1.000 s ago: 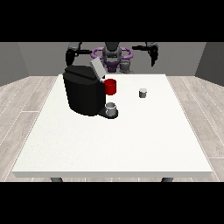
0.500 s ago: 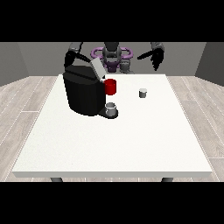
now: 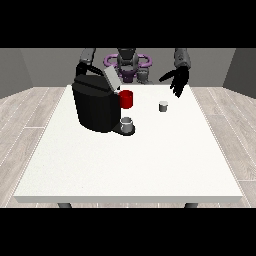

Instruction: Insert the coffee pod into the coffee machine and close the lid

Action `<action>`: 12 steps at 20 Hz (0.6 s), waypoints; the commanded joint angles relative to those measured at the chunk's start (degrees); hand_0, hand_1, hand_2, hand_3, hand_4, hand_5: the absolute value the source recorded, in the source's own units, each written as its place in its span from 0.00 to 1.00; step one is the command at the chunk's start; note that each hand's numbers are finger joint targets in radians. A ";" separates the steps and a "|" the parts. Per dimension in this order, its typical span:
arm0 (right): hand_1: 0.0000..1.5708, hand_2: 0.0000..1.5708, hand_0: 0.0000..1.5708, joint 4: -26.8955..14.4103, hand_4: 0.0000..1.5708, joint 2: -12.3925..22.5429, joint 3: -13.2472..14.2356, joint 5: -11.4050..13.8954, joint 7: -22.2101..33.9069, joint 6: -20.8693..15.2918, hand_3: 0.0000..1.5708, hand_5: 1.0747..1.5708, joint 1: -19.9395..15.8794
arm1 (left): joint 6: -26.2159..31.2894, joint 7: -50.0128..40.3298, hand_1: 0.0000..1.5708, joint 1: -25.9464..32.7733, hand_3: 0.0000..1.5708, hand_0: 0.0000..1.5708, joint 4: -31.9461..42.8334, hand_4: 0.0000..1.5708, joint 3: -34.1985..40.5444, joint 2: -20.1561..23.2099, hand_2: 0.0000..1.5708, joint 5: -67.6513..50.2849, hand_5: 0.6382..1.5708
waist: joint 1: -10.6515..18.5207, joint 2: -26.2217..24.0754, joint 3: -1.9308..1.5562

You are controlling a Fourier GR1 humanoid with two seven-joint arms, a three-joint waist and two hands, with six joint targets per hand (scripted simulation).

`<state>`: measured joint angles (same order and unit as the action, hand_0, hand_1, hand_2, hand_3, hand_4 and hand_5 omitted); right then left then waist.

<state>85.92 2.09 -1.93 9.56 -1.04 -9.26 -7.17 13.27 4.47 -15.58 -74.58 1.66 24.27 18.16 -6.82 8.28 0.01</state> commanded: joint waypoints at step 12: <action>0.00 0.00 0.00 -6.90 0.00 0.17 0.90 -1.59 -0.34 1.73 0.00 1.00 -5.74 | -4.66 5.02 0.00 -10.51 0.00 0.00 20.72 0.00 -1.02 0.34 0.27 12.56 1.00 | -0.99 4.48 0.00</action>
<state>80.32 1.28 -1.88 8.91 -1.00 -9.19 -12.46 11.29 7.47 -24.45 -59.24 0.35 24.95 27.65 -7.42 12.56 0.01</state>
